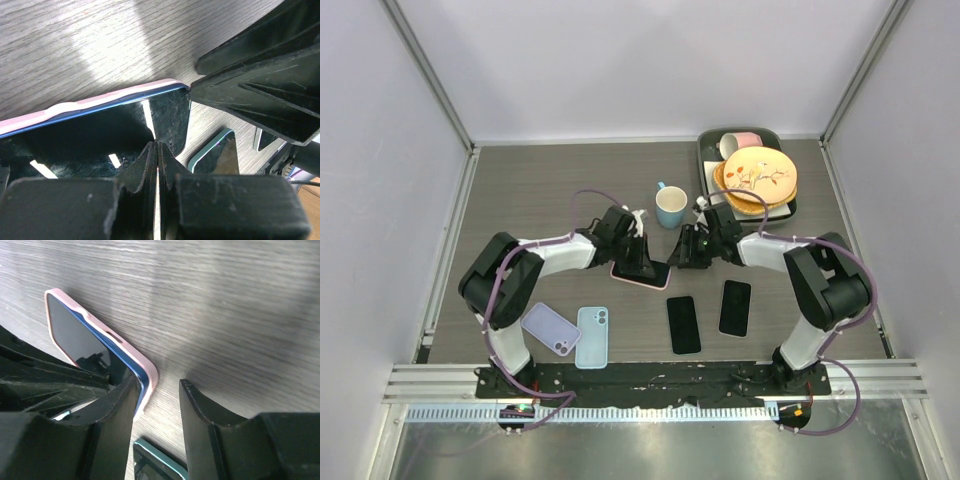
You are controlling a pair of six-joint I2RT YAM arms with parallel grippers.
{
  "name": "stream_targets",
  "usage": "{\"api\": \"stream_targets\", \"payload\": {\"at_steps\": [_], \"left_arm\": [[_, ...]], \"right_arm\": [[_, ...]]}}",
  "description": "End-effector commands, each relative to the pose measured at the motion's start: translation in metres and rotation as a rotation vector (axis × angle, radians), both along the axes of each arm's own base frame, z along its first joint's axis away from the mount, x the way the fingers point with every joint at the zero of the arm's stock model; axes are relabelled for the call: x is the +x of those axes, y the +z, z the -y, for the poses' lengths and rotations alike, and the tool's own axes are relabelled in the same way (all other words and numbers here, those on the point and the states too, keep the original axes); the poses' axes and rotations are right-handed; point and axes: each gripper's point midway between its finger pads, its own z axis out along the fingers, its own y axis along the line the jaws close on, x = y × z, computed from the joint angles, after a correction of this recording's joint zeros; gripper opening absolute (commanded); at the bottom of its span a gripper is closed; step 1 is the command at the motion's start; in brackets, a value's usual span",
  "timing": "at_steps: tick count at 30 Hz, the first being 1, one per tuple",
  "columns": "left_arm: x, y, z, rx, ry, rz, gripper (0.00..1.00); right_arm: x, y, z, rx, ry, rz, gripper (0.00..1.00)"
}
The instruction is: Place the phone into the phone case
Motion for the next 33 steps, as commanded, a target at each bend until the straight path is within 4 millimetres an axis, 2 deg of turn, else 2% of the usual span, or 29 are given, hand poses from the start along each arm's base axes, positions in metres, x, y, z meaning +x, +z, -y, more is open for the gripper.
{"api": "stream_targets", "payload": {"at_steps": [1, 5, 8, 11, 19, 25, 29, 33], "left_arm": [[-0.017, -0.046, -0.04, 0.179, 0.042, -0.081, 0.06], [-0.016, -0.048, -0.04, 0.18, 0.044, -0.085, 0.05], [-0.014, -0.048, -0.039, 0.186, 0.044, -0.085, 0.05], [-0.008, -0.05, -0.042, 0.224, 0.053, -0.083, 0.05], [-0.001, -0.062, -0.05, 0.323, 0.059, -0.112, 0.05], [-0.01, -0.079, -0.06, 0.388, 0.052, -0.155, 0.04], [-0.022, -0.092, -0.057, 0.42, 0.022, -0.18, 0.03], [-0.029, -0.104, -0.059, 0.434, 0.03, -0.216, 0.03]], "right_arm": [[-0.008, -0.018, -0.013, 0.056, 0.037, -0.062, 0.45], [-0.011, -0.028, -0.011, 0.039, 0.034, -0.087, 0.43], [-0.01, -0.034, -0.009, 0.011, 0.04, -0.097, 0.37], [-0.018, -0.045, 0.006, -0.09, 0.032, -0.137, 0.34], [-0.047, -0.07, 0.034, -0.321, 0.074, -0.216, 0.33], [-0.064, -0.084, 0.033, -0.376, 0.111, -0.249, 0.29], [-0.074, -0.091, 0.029, -0.389, 0.13, -0.271, 0.21], [-0.084, -0.099, 0.03, -0.451, 0.154, -0.277, 0.19]]}}
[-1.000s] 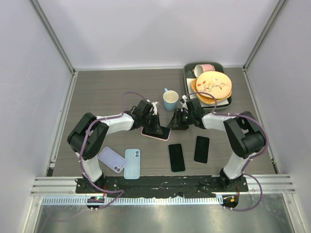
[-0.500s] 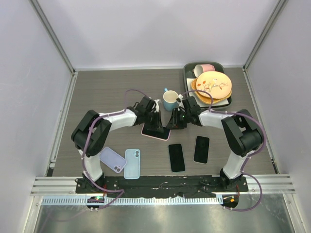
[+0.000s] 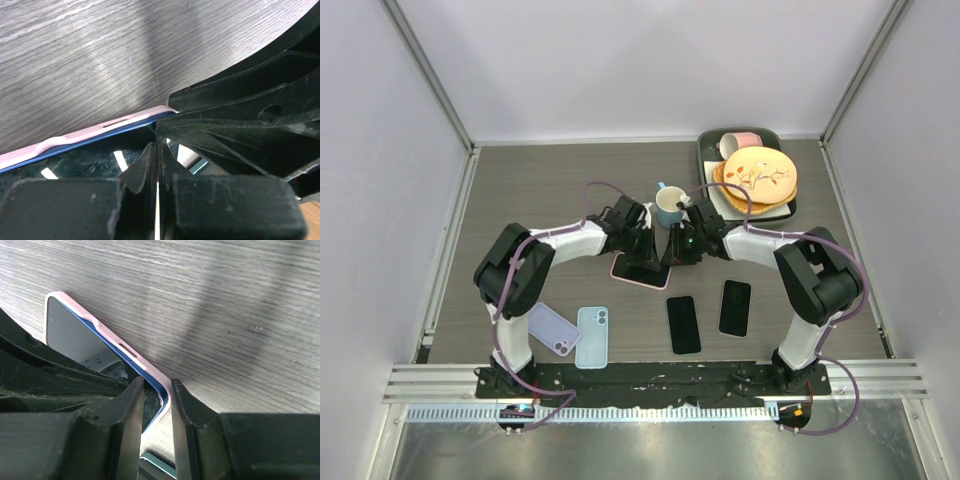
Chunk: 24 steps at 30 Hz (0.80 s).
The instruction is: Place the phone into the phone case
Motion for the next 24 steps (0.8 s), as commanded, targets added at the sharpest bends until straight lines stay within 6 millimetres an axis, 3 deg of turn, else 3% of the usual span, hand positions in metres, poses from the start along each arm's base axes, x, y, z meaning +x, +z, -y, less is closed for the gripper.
{"api": "stream_targets", "payload": {"at_steps": [1, 10, 16, 20, 24], "left_arm": [[-0.043, -0.099, -0.075, 0.392, 0.03, -0.153, 0.02], [-0.043, -0.106, -0.081, 0.432, 0.034, -0.164, 0.02], [-0.038, -0.099, -0.078, 0.408, 0.04, -0.131, 0.02], [-0.025, -0.072, -0.066, 0.32, 0.062, -0.036, 0.06], [-0.01, -0.036, -0.047, 0.162, 0.084, 0.086, 0.2]], "right_arm": [[-0.086, -0.087, 0.056, -0.384, 0.065, -0.257, 0.19], [-0.094, -0.1, 0.07, -0.486, 0.071, -0.269, 0.12], [-0.076, -0.083, 0.061, -0.462, 0.058, -0.192, 0.09], [-0.056, -0.058, 0.046, -0.401, 0.042, -0.105, 0.1], [-0.038, -0.025, 0.029, -0.295, 0.024, -0.005, 0.13]]}}
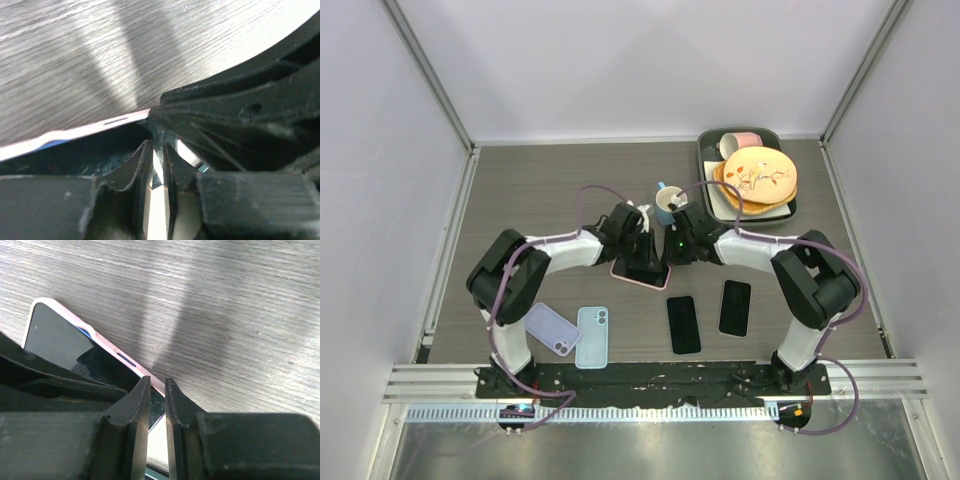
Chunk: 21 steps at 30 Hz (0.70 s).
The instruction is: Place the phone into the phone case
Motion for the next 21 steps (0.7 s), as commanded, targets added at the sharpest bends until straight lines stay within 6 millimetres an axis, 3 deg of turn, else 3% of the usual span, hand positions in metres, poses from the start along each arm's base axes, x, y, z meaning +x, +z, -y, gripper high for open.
{"api": "stream_targets", "payload": {"at_steps": [1, 3, 5, 6, 9, 13, 14, 16, 21], "left_arm": [[-0.014, -0.029, -0.044, 0.15, 0.057, 0.026, 0.23], [-0.008, -0.002, -0.036, 0.068, 0.058, 0.108, 0.36], [-0.008, 0.015, -0.033, 0.014, 0.051, 0.149, 0.42], [-0.007, 0.033, -0.028, -0.046, 0.042, 0.204, 0.45], [-0.015, 0.055, -0.023, -0.117, -0.009, 0.253, 0.47], [-0.025, 0.072, -0.031, -0.148, -0.029, 0.32, 0.48], [-0.028, 0.067, -0.038, -0.133, -0.022, 0.331, 0.48], [-0.029, 0.077, -0.048, -0.114, 0.002, 0.371, 0.48], [-0.033, 0.08, -0.101, 0.214, 0.08, 0.366, 0.49]], "right_arm": [[-0.042, -0.025, 0.033, -0.142, 0.009, -0.108, 0.14], [-0.033, -0.001, 0.027, -0.08, -0.003, -0.042, 0.2], [-0.028, 0.021, 0.025, -0.033, -0.012, 0.016, 0.25], [-0.027, 0.026, 0.027, -0.023, -0.018, 0.03, 0.34], [-0.026, 0.042, 0.035, 0.01, -0.041, 0.073, 0.5], [-0.031, 0.05, 0.047, 0.047, -0.054, 0.086, 0.63], [-0.034, 0.047, 0.049, 0.048, -0.049, 0.08, 0.65], [-0.037, 0.05, 0.049, 0.058, -0.037, 0.085, 0.67], [-0.039, 0.047, 0.047, 0.067, -0.012, 0.081, 0.7]]}}
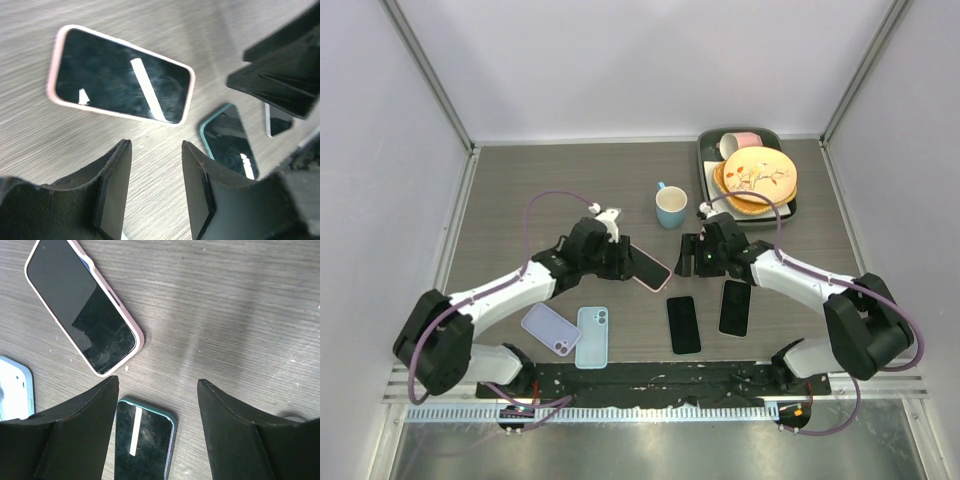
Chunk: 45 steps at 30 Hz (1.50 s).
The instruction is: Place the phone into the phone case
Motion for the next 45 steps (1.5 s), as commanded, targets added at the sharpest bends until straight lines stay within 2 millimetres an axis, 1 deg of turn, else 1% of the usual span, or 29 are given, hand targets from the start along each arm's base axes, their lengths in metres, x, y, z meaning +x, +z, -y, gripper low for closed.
{"api": "stream_targets", "payload": {"at_steps": [1, 2, 3, 4, 5, 7, 8, 10, 11, 14, 16, 17, 18, 21, 23, 26, 29, 31, 33, 35, 36, 38, 43, 45], "left_arm": [[0.004, 0.016, -0.045, 0.274, 0.105, 0.058, 0.51], [-0.004, 0.02, -0.05, 0.323, 0.094, 0.027, 0.52], [-0.009, 0.021, -0.052, 0.351, 0.087, 0.008, 0.52], [-0.009, 0.022, -0.059, 0.398, 0.107, 0.001, 0.52], [-0.02, 0.02, -0.064, 0.463, 0.085, -0.048, 0.52], [-0.028, 0.018, -0.071, 0.542, 0.07, -0.083, 0.53], [-0.039, 0.018, -0.077, 0.609, 0.041, -0.114, 0.54], [-0.05, 0.007, -0.084, 0.703, 0.001, -0.163, 0.53], [-0.061, 0.002, -0.089, 0.75, -0.041, -0.193, 0.52], [-0.075, -0.016, -0.09, 0.791, -0.146, -0.241, 0.51], [-0.077, -0.02, -0.084, 0.787, -0.196, -0.242, 0.51], [-0.074, -0.02, -0.081, 0.782, -0.217, -0.227, 0.52], [-0.068, -0.019, -0.083, 0.803, -0.202, -0.199, 0.53], [-0.06, -0.018, -0.079, 0.81, -0.233, -0.161, 0.55], [-0.058, -0.025, -0.072, 0.792, -0.27, -0.157, 0.55], [-0.063, -0.038, -0.071, 0.817, -0.319, -0.211, 0.55], [-0.067, -0.046, -0.07, 0.827, -0.348, -0.245, 0.54], [-0.068, -0.048, -0.069, 0.825, -0.364, -0.254, 0.54], [-0.067, -0.051, -0.07, 0.841, -0.365, -0.253, 0.53], [-0.059, -0.052, -0.076, 0.886, -0.332, -0.24, 0.53], [-0.059, -0.057, -0.079, 0.909, -0.33, -0.255, 0.53], [-0.055, -0.062, -0.081, 0.931, -0.322, -0.264, 0.52], [-0.056, -0.085, -0.088, 1.006, -0.34, -0.348, 0.44], [-0.054, -0.089, -0.093, 1.043, -0.335, -0.354, 0.4]], "right_arm": [[0.001, 0.006, -0.009, 0.033, 0.054, 0.028, 0.7], [0.002, 0.006, -0.01, 0.035, 0.056, 0.027, 0.7], [0.002, 0.005, -0.011, 0.036, 0.06, 0.027, 0.7], [0.002, 0.004, -0.012, 0.037, 0.064, 0.019, 0.7], [0.003, 0.002, -0.013, 0.034, 0.065, 0.012, 0.71], [0.003, 0.002, -0.014, 0.032, 0.072, 0.005, 0.72], [0.003, 0.002, -0.015, 0.033, 0.078, 0.002, 0.72], [0.005, 0.0, -0.016, 0.03, 0.083, 0.0, 0.72], [0.006, 0.001, -0.018, 0.033, 0.087, 0.001, 0.72], [0.005, -0.004, -0.018, 0.025, 0.093, -0.015, 0.72], [0.003, -0.008, -0.018, 0.023, 0.098, -0.026, 0.72], [0.003, -0.009, -0.018, 0.024, 0.099, -0.03, 0.72], [0.002, -0.009, -0.018, 0.022, 0.102, -0.034, 0.72], [0.001, -0.01, -0.017, 0.023, 0.1, -0.036, 0.72], [0.001, -0.011, -0.017, 0.017, 0.101, -0.036, 0.72], [0.001, -0.011, -0.016, 0.008, 0.101, -0.036, 0.72], [0.001, -0.013, -0.014, 0.002, 0.099, -0.037, 0.72], [0.0, -0.016, -0.013, -0.004, 0.1, -0.042, 0.72], [-0.002, -0.018, -0.012, -0.009, 0.101, -0.047, 0.72], [-0.003, -0.02, -0.012, -0.012, 0.104, -0.051, 0.72], [-0.003, -0.021, -0.011, -0.013, 0.104, -0.052, 0.72], [-0.004, -0.022, -0.011, -0.016, 0.107, -0.053, 0.72], [-0.005, -0.022, -0.01, -0.022, 0.117, -0.052, 0.72], [-0.004, -0.022, -0.008, -0.03, 0.115, -0.047, 0.72]]}}
